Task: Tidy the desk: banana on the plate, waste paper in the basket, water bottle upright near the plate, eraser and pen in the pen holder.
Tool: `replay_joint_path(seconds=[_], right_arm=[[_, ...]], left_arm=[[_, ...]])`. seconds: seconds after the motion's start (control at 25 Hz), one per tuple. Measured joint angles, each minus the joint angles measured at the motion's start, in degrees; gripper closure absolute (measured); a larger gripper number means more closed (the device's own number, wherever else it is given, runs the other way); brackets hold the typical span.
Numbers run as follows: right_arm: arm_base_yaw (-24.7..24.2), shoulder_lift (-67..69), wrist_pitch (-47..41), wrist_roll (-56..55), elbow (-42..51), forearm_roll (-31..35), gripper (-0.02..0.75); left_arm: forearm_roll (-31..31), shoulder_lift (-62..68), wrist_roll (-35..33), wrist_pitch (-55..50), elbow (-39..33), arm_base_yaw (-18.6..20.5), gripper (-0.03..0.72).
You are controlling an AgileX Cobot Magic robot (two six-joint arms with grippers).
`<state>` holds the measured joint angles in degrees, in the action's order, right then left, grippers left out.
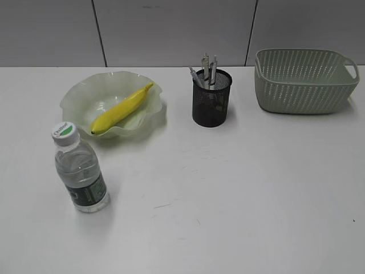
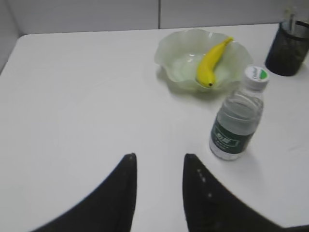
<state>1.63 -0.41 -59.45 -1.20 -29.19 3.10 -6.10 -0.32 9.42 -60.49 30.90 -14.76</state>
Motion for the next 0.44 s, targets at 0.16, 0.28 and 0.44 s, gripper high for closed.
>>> replay_joint_path(seconds=[0.16,0.28,0.44], right_arm=[[-0.08,0.0,0.0,0.0,0.0,0.54,0.43],[-0.08,0.0,0.0,0.0,0.0,0.78,0.43],[-0.08,-0.05,0.0,0.0,0.0,1.17,0.43]], left_arm=[[0.05,0.0,0.0,0.0,0.0,0.34,0.446],[0.05,0.0,0.0,0.0,0.0,-0.03,0.447],[0.05,0.0,0.0,0.0,0.0,-0.03,0.447]])
